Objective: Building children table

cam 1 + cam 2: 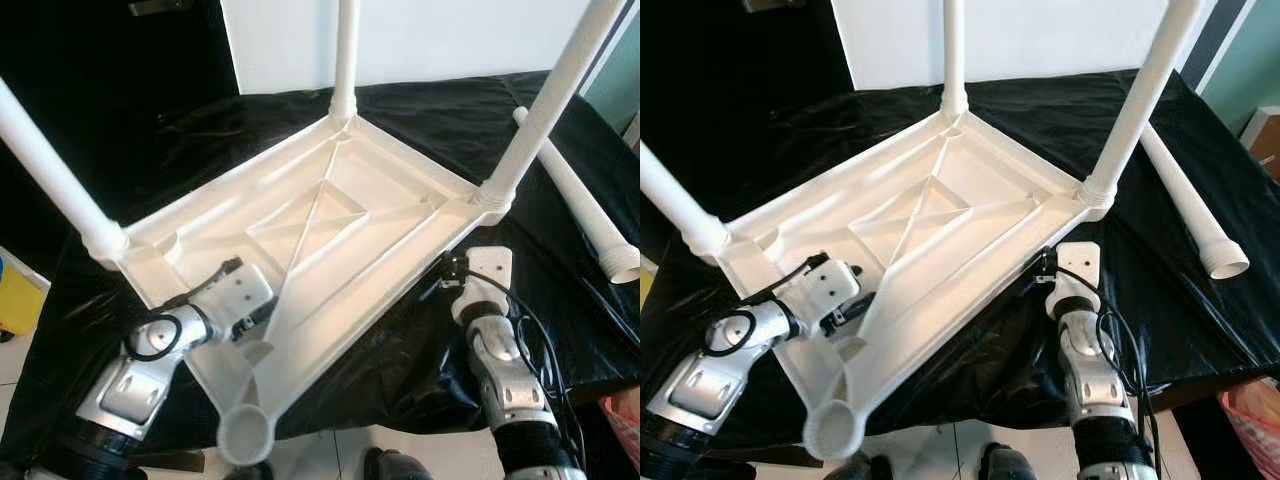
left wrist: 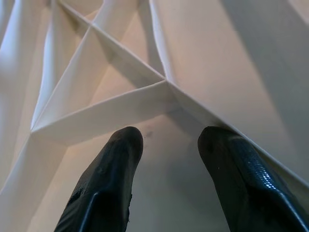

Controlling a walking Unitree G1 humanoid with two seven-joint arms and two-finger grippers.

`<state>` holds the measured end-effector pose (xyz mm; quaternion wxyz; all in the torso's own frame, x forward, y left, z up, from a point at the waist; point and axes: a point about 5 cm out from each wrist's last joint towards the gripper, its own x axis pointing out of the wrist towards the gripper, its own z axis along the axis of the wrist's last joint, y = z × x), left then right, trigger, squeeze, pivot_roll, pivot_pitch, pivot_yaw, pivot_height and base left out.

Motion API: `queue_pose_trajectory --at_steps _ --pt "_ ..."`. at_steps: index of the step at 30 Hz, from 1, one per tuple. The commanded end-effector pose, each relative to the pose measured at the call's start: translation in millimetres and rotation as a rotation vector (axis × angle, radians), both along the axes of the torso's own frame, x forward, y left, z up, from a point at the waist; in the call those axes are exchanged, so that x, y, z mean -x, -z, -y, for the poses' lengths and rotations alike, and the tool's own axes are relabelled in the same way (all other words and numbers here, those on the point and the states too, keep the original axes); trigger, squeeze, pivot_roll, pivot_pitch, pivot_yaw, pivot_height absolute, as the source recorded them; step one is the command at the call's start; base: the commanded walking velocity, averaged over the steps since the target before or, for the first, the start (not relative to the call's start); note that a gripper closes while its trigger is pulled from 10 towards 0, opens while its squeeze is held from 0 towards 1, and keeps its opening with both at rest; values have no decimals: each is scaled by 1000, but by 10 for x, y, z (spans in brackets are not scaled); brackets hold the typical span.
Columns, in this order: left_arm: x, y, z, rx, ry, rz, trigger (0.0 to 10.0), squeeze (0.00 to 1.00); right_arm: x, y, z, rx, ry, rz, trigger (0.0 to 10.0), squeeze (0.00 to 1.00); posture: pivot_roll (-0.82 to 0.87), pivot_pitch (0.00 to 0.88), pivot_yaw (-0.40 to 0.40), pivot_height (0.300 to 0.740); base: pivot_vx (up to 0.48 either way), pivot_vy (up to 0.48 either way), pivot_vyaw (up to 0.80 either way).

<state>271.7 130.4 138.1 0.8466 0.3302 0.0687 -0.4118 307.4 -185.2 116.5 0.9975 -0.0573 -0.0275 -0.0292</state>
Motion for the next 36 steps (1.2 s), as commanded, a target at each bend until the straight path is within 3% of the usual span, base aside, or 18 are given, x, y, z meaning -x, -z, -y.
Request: queue_pose_trajectory --at_steps 1,3,13,15,16,18,21,23,24,28,33,36 --pt "181 98 296 21 214 -122 10000 0 -79 35 -190 -2 -97 -27 10000 0 -56 136 24 740 0 0 0" --pt "120 70 371 56 181 -92 10000 0 -211 -2 -168 3 -94 -31 10000 0 -56 136 24 740 0 0 0" --pt "85 -29 379 100 153 -80 10000 0 -349 -5 -134 -45 -137 -55 10000 0 -52 140 25 740 0 0 0" --pt "0 -110 318 108 106 -19 10000 0 -379 -100 55 -21 -30 -2 10000 0 -52 142 26 740 0 0 0" --pt "0 -110 318 108 106 -19 10000 0 -379 -100 55 -21 -30 -2 10000 0 -52 142 26 740 0 0 0" --pt "-97 -256 199 170 40 36 10000 0 -342 -170 254 -11 78 44 10000 0 -51 145 26 740 0 0 0" --pt "-118 -361 104 229 19 44 10000 0 -302 -188 372 -3 128 68 10000 0 -50 147 28 740 0 0 0" --pt "-98 -409 64 263 28 33 10000 0 -274 -190 421 1 142 76 10000 0 -50 148 28 740 0 0 0" --pt "-43 -495 12 338 59 7 10000 0 -220 -191 474 14 142 82 10000 0 -49 151 27 740 0 0 0" --pt "66 -556 -12 406 135 -43 10000 0 -160 -196 502 27 123 88 10000 0 -51 154 29 740 0 0 0" --pt "200 -533 -10 425 220 -150 10000 0 -121 -215 503 40 90 99 10000 0 -51 155 28 740 0 0 0" --pt "339 -462 8 371 300 -193 10000 0 -94 -226 506 53 64 98 10000 0 -57 155 30 740 0 0 0"
